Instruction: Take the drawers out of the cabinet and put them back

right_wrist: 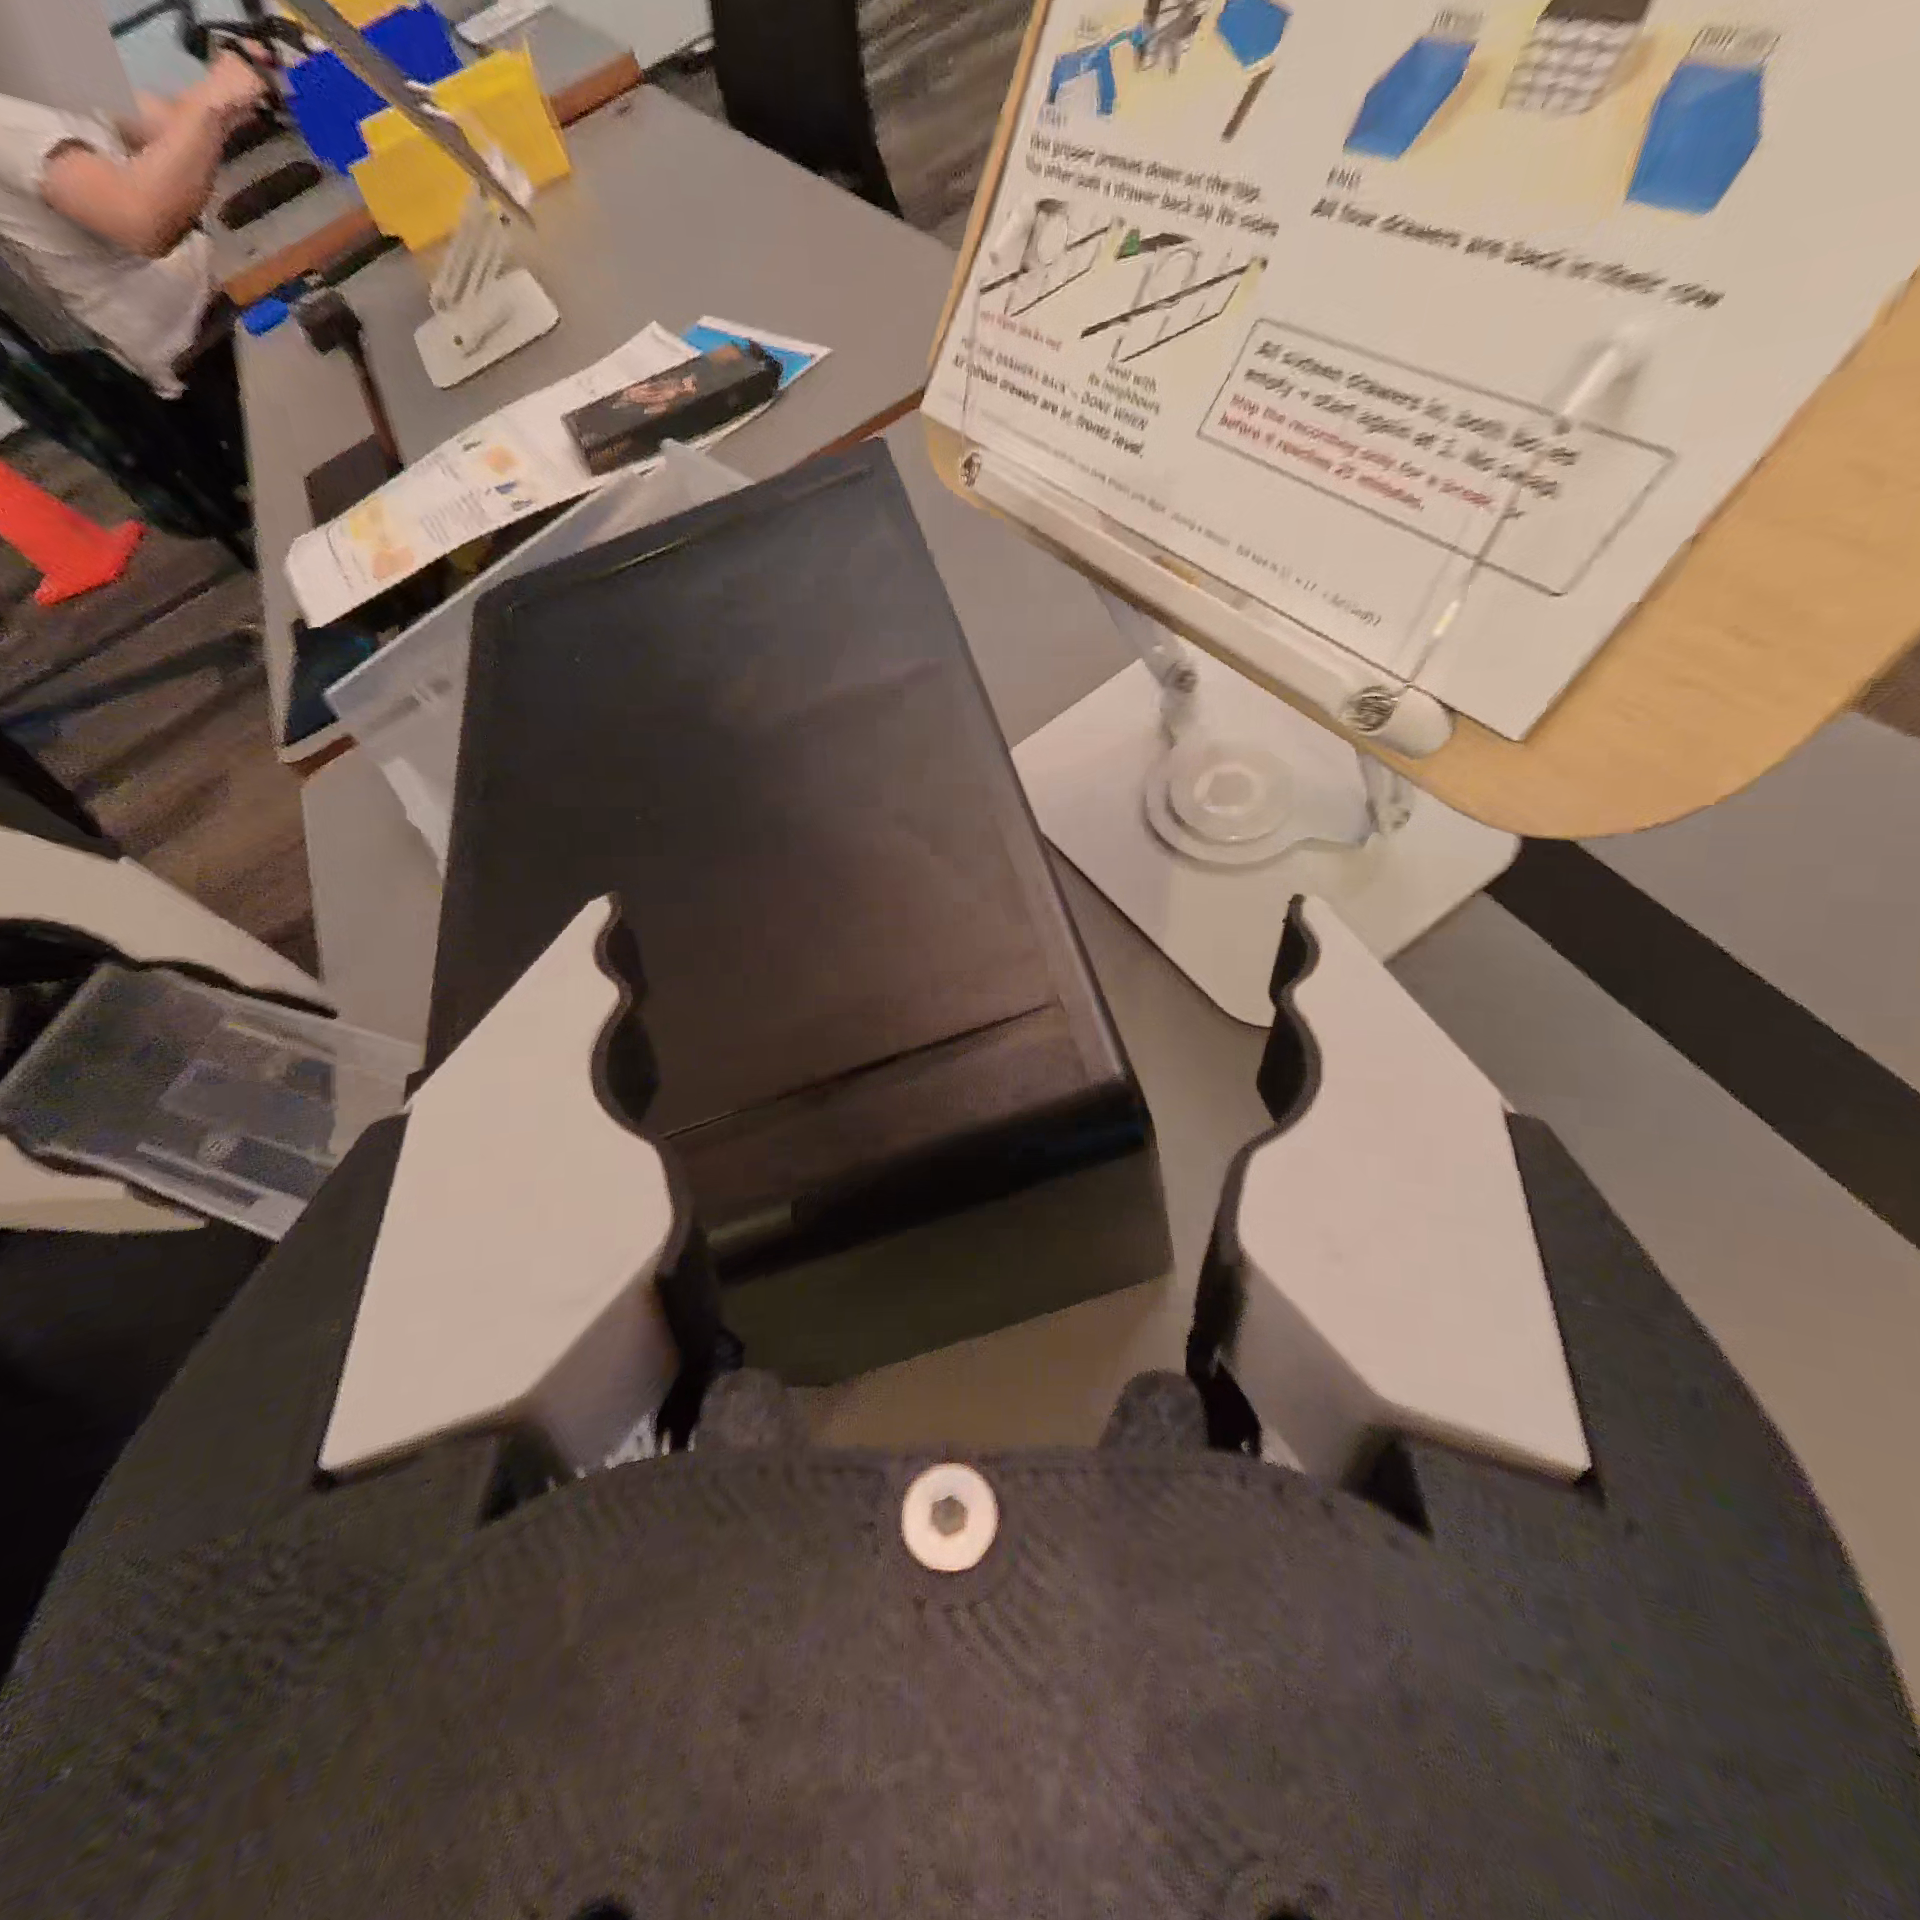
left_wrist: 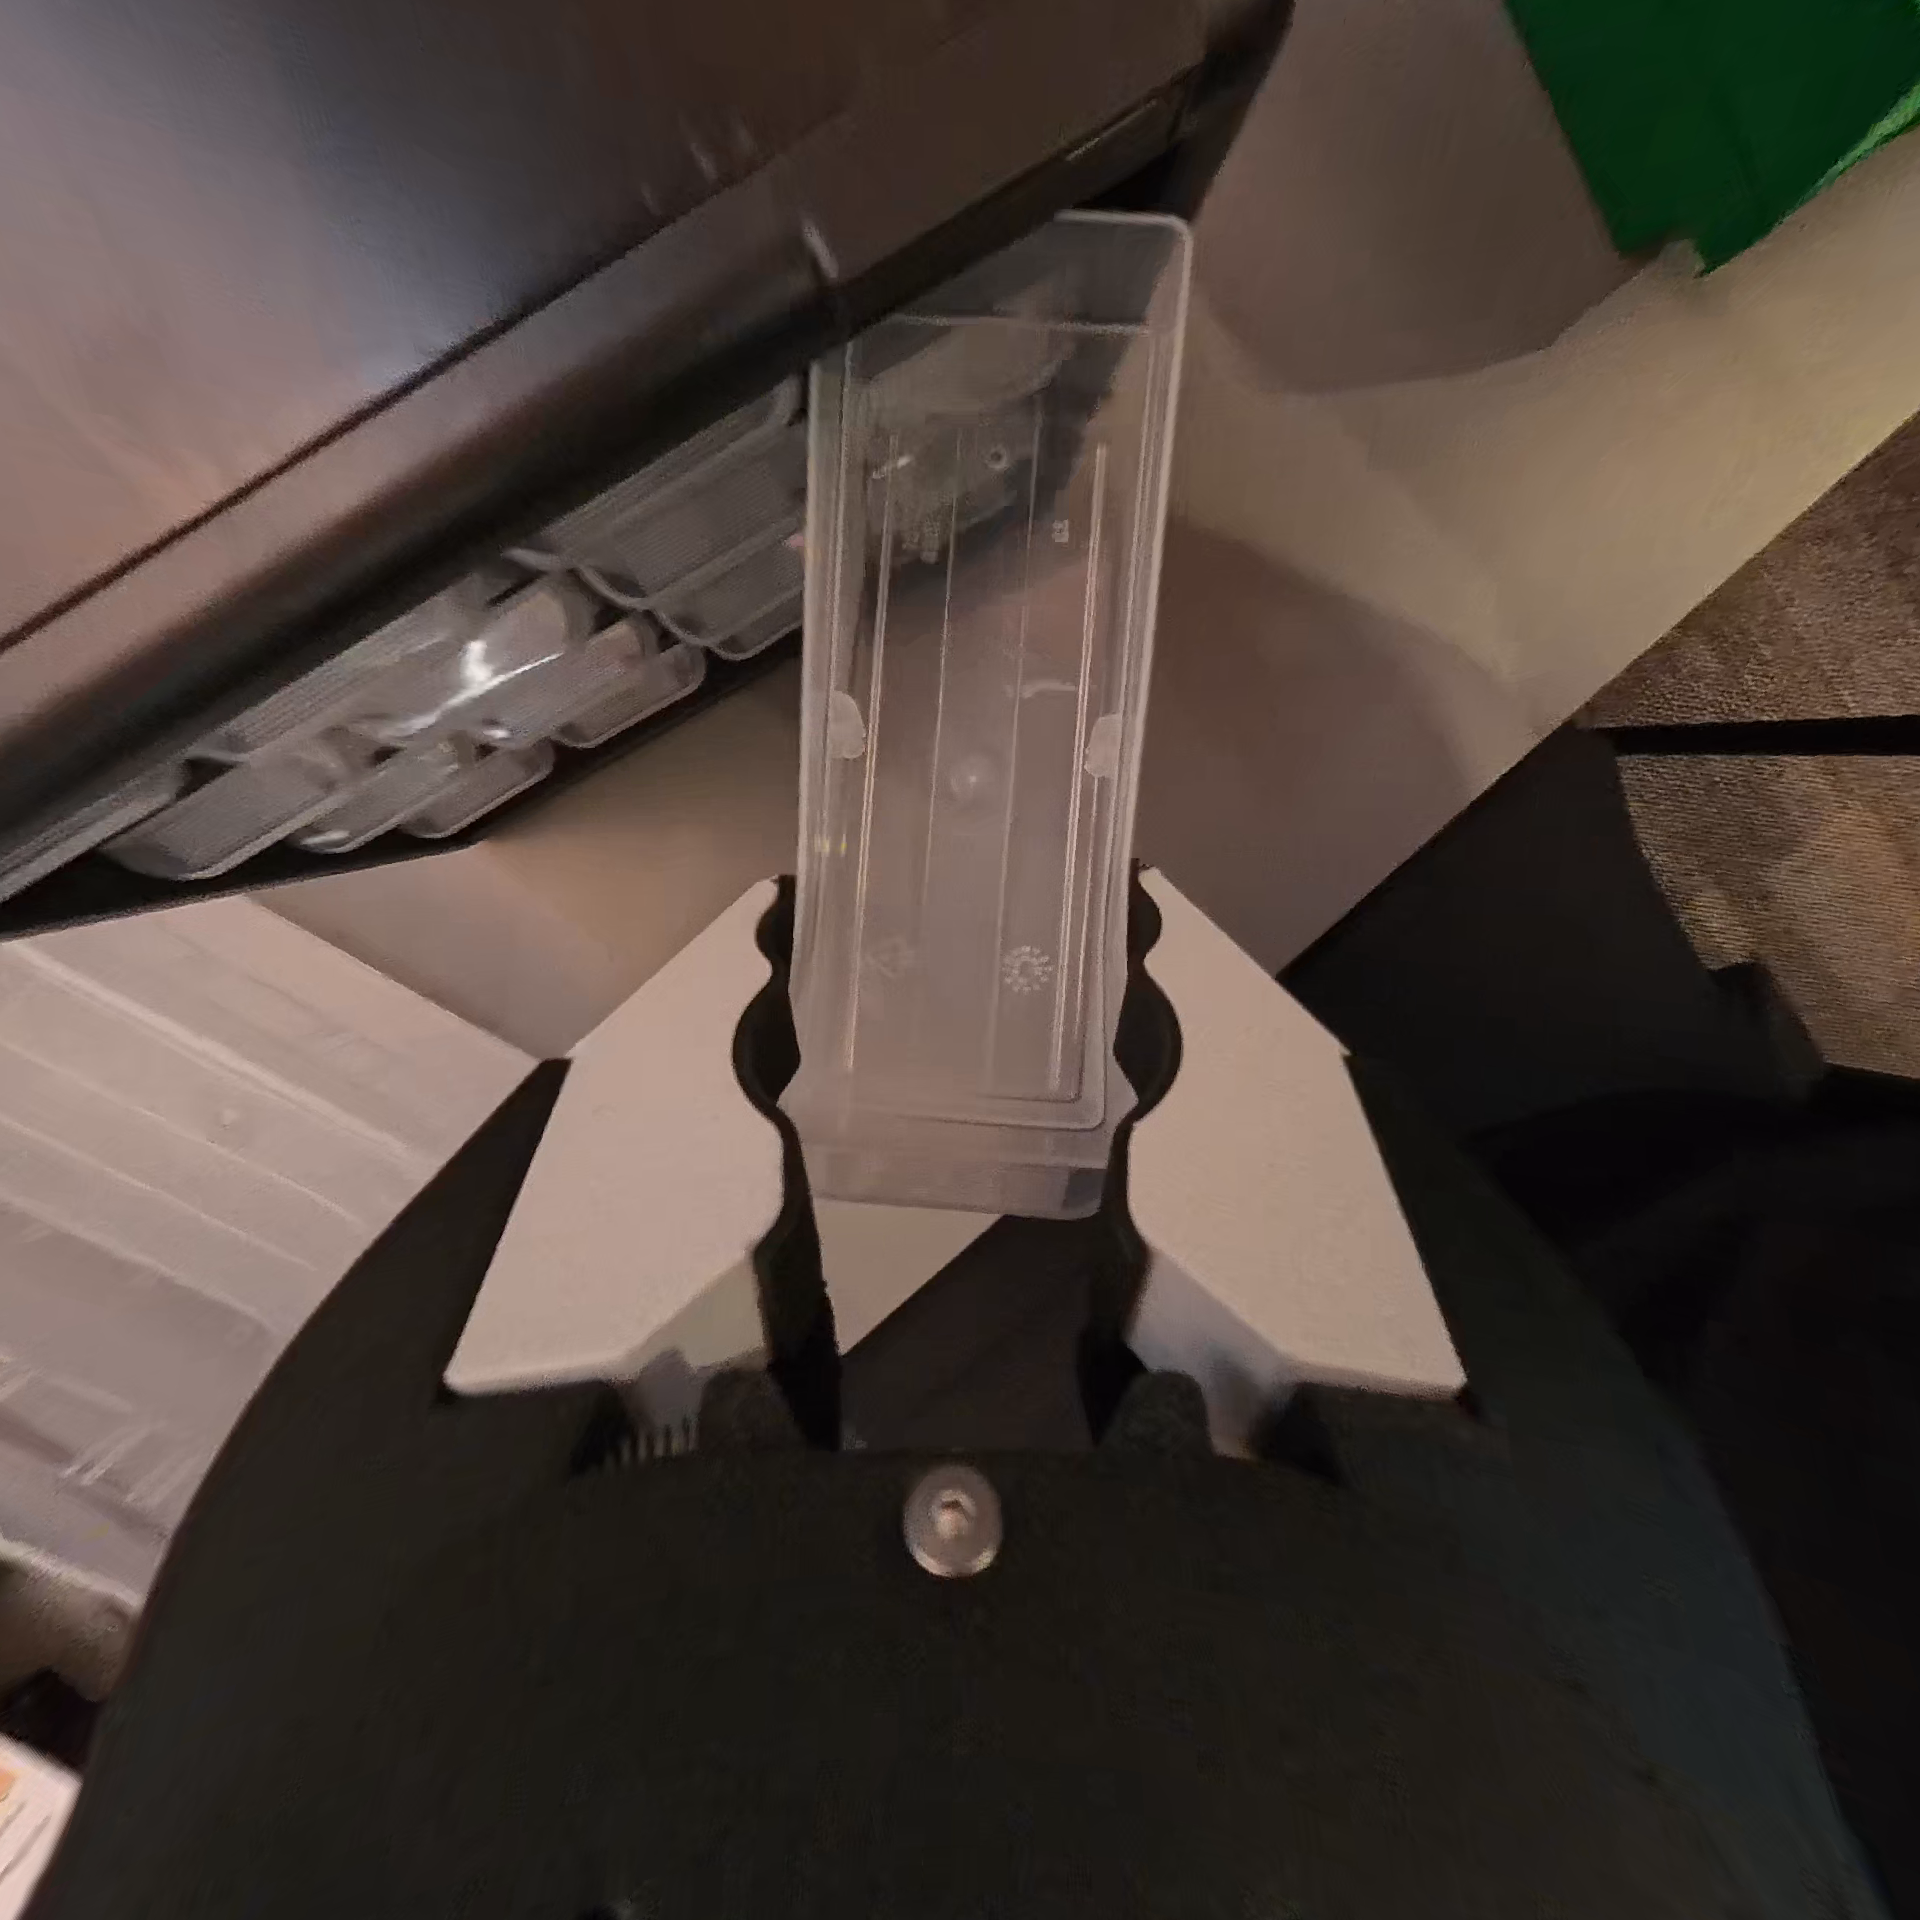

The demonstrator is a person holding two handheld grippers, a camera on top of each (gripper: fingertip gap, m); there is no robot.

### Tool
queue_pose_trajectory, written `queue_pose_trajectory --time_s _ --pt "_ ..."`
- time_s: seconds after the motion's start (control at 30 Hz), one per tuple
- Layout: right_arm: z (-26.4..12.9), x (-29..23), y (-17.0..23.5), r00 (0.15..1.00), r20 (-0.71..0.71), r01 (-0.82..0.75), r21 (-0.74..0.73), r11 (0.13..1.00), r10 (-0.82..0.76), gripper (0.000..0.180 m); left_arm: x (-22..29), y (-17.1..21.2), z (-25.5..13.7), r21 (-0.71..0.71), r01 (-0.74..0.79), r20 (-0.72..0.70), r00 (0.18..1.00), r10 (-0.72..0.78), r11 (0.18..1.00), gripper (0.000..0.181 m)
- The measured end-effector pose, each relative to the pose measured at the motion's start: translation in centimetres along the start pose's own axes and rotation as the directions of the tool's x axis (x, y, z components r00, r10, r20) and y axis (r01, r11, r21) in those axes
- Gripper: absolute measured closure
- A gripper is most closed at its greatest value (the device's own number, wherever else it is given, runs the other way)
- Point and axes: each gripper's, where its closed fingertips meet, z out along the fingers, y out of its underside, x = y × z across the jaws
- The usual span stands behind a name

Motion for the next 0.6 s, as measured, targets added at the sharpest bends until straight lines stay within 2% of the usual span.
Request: queue_pose_trajectory --time_s 0.1,0.23,0.27,0.33,0.43,0.53,0.6 --pt "0.9 -0.1 0.5 0.999 0.045 -0.012 -0.031 0.999 0.013 0.063 -0.2 -0.6 -0.7 0.049 0.021 -0.013 1.0 -0.02 0.999 0.121" --pt "2.3 -0.7 2.9 0.994 0.103 -0.017 -0.114 0.993 0.029 0.068 -0.2 -0.6 0.6 0.072 0.017 0.028 0.999 -0.019 0.997 0.121" --pt "2.6 -0.9 3.2 0.992 0.12 -0.029 -0.112 0.993 0.043 0.061 -0.2 -0.8 0.6 0.1 0.021 0.03 0.999 -0.024 0.995 0.121" --pt "2.5 -0.9 3.0 0.989 0.136 -0.055 -0.076 0.996 0.065 0.067 -0.1 -1.0 0.6 0.132 0.029 0.038 0.999 -0.034 0.991 0.121" --pt "2.4 -1.0 3.0 0.988 0.134 -0.064 -0.059 0.996 0.072 0.068 0.1 -1.2 0.6 0.161 0.04 0.044 0.998 -0.047 0.986 0.121" --pt "2.0 -1.1 3.5 0.991 0.111 -0.068 -0.076 0.995 0.077 0.078 0.3 -0.9 0.8 0.178 0.05 0.047 0.997 -0.059 0.983 0.121" --pt "1.9 -1.4 3.8 0.993 0.09 -0.069 -0.081 0.994 0.076 0.075 0.5 -0.7 0.9 0.19 0.05 0.058 0.996 -0.062 0.981 0.121"
